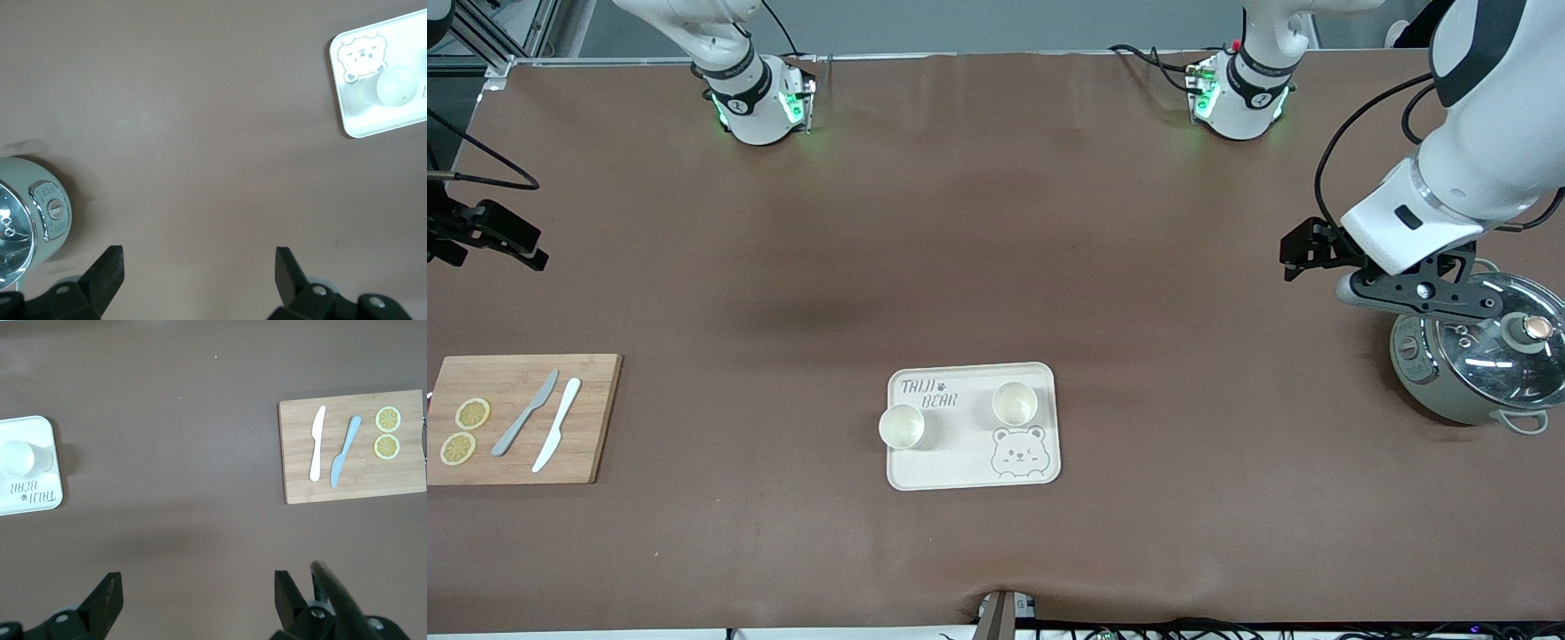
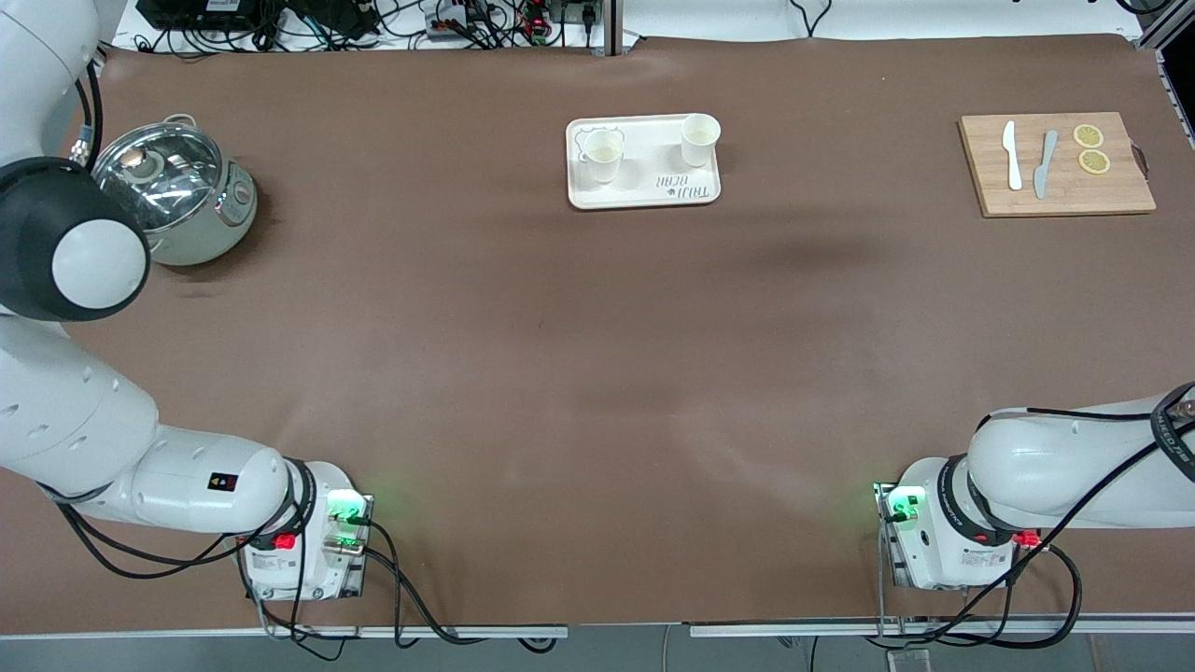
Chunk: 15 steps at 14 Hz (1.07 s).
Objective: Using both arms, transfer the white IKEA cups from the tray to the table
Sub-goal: 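Move the left gripper toward the white cup on the tray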
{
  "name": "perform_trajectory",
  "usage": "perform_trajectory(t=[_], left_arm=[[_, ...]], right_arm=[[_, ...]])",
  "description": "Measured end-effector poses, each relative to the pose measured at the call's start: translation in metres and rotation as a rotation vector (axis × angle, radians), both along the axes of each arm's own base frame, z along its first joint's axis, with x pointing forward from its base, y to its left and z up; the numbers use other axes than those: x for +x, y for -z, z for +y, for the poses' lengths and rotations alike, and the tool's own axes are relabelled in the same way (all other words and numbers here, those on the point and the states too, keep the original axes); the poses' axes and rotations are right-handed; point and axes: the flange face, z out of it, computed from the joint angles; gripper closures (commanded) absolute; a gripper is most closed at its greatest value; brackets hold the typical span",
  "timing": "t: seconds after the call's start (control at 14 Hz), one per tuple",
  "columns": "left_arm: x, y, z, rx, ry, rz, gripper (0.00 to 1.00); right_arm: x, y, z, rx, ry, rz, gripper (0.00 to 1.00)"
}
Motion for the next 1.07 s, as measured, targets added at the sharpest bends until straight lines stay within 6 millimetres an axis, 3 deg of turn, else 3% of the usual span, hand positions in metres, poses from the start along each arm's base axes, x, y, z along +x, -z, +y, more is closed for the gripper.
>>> perform_trajectory(t=[0.79, 0.93, 1.07], left_arm=[[0.001, 0.004, -0.002, 0.001, -0.035, 0.008, 0.0], [0.007, 0.02, -0.03, -0.005, -0.078, -0.002, 0.0], [0.02, 0.056, -0.08, -0.024, -0.141, -0.022, 0.0]], right_arm=[[-0.001, 0.002, -0.008, 0.006, 0.016, 0.009, 0.0], [-0.002, 0.003, -0.017, 0.009, 0.032, 0.014, 0.0], [-0.002, 0.003, -0.021, 0.01, 0.038, 0.017, 0.0]])
